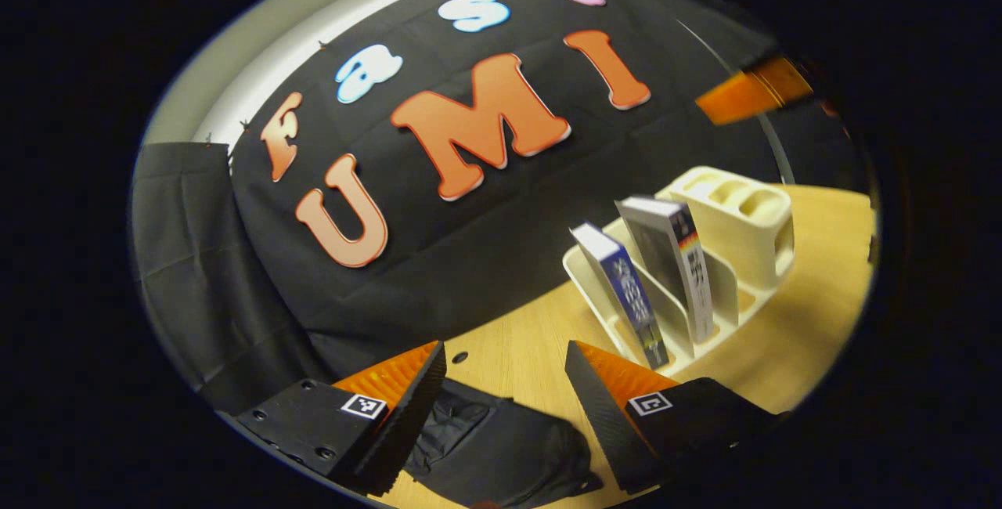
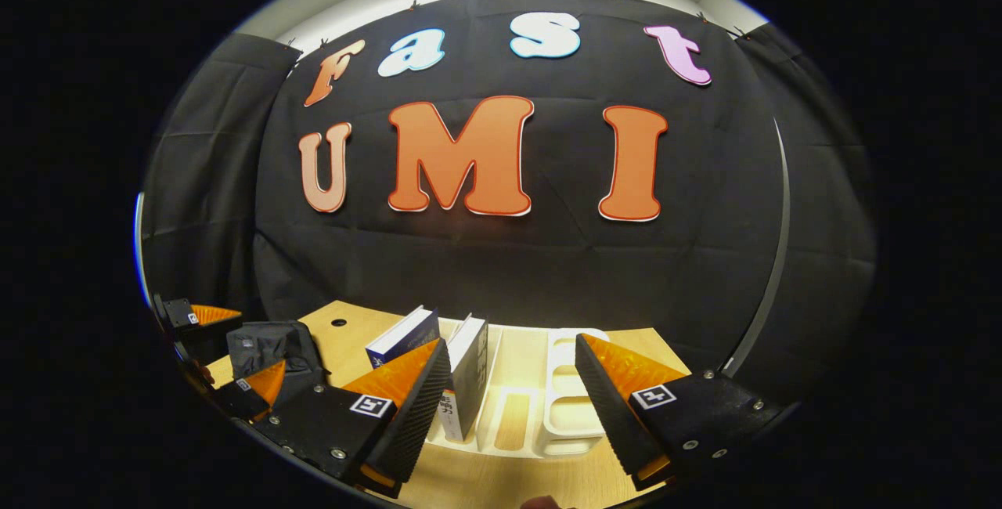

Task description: Open the schoolbag, grab two books from the bookshelf and put them into the schoolbag.

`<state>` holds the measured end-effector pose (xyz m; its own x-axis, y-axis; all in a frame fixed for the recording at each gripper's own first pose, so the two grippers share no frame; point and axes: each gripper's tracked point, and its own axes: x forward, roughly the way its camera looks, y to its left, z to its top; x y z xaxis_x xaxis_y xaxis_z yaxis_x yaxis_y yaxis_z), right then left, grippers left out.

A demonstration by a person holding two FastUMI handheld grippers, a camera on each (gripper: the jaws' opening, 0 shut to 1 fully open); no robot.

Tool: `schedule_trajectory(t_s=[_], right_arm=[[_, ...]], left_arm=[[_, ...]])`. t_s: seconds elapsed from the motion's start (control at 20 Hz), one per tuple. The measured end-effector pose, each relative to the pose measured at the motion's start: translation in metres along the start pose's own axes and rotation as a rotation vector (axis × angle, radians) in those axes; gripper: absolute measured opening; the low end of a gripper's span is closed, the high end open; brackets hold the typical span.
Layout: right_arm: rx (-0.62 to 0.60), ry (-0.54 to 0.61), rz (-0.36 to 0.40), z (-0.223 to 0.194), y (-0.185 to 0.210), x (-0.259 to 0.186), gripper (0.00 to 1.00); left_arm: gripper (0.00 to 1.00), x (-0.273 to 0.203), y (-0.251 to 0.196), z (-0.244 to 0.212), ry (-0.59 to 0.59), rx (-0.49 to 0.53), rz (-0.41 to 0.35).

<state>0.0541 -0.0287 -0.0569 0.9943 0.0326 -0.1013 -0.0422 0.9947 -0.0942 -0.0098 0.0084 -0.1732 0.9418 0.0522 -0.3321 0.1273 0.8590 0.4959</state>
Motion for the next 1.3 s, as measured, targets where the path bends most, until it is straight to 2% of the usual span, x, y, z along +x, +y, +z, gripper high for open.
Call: schedule_trajectory(t_s=[0.2, 0.45, 0.75, 1.1, 1.15, 1.2, 1.25, 1.3], right_arm=[[-0.011, 0.030, -0.031, -0.014, -0.015, 0.011, 0.95], [-0.007, 0.061, -0.048, -0.028, -0.026, 0.020, 0.95], [-0.015, 0.080, -0.038, -0.037, -0.028, 0.024, 0.95], [-0.013, 0.086, -0.039, -0.038, -0.037, 0.022, 0.95], [-0.011, 0.087, -0.034, -0.038, -0.039, 0.022, 0.95], [-0.012, 0.088, -0.029, -0.038, -0.039, 0.022, 0.95], [-0.016, 0.091, -0.024, -0.039, -0.040, 0.021, 0.95], [-0.020, 0.089, -0.019, -0.039, -0.040, 0.020, 0.95]], left_arm=[[0.96, -0.009, -0.016, -0.087, 0.200, 0.156, -0.021], [0.97, -0.016, -0.026, -0.153, 0.322, 0.293, -0.054], [0.96, -0.004, -0.024, -0.193, 0.416, 0.371, -0.031], [0.94, 0.013, -0.011, -0.205, 0.460, 0.445, 0.051], [0.92, 0.017, -0.008, -0.207, 0.466, 0.448, 0.048], [0.81, 0.021, -0.006, -0.207, 0.477, 0.449, 0.044], [0.77, 0.023, -0.004, -0.207, 0.487, 0.439, 0.038], [0.68, 0.024, -0.002, -0.205, 0.487, 0.425, 0.031]])
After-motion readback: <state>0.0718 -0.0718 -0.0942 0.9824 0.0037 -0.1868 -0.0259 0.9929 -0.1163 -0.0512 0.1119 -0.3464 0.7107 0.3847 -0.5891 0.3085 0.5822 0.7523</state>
